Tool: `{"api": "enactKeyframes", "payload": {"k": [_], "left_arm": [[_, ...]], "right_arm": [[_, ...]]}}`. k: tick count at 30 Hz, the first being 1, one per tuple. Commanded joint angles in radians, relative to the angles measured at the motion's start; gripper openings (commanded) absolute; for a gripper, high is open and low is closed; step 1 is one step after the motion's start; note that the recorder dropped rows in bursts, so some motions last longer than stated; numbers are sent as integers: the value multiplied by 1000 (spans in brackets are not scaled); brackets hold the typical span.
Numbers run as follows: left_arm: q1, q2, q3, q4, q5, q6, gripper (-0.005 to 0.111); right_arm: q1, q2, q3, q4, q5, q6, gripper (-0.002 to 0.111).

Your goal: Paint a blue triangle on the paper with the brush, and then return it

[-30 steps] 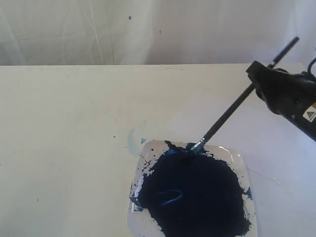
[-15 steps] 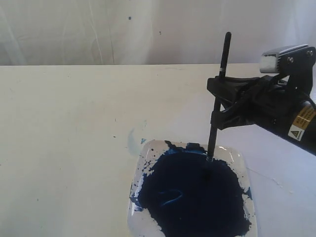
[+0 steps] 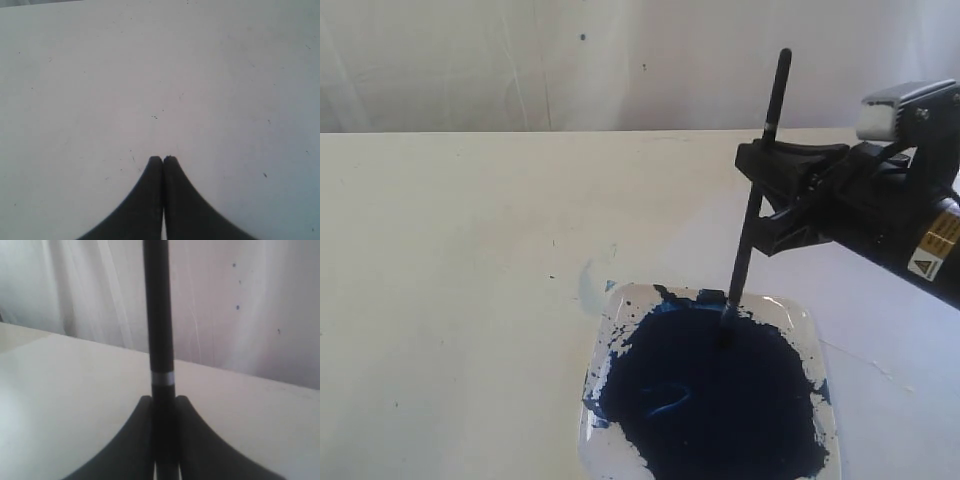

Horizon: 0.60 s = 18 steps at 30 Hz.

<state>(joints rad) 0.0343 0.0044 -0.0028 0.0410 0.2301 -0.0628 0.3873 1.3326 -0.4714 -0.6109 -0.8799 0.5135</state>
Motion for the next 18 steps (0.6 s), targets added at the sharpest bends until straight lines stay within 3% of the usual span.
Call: {"api": "enactKeyframes", "payload": {"k": [1,9,15,18], "left_arm": [[-7,-4,3,-3,-5,1,0],[-7,-4,3,-3,-5,1,0],[-7,-4,3,-3,-5,1,0],[-7,-4,3,-3,-5,1,0]], "right_arm": [[0,-20,-4,-14,-116,-6,0],[0,-18,-4,-18,-48,-6,0],[0,-64,-4,-77,-124,40,0],[0,-71,-4,-85,-50,19,0]]}}
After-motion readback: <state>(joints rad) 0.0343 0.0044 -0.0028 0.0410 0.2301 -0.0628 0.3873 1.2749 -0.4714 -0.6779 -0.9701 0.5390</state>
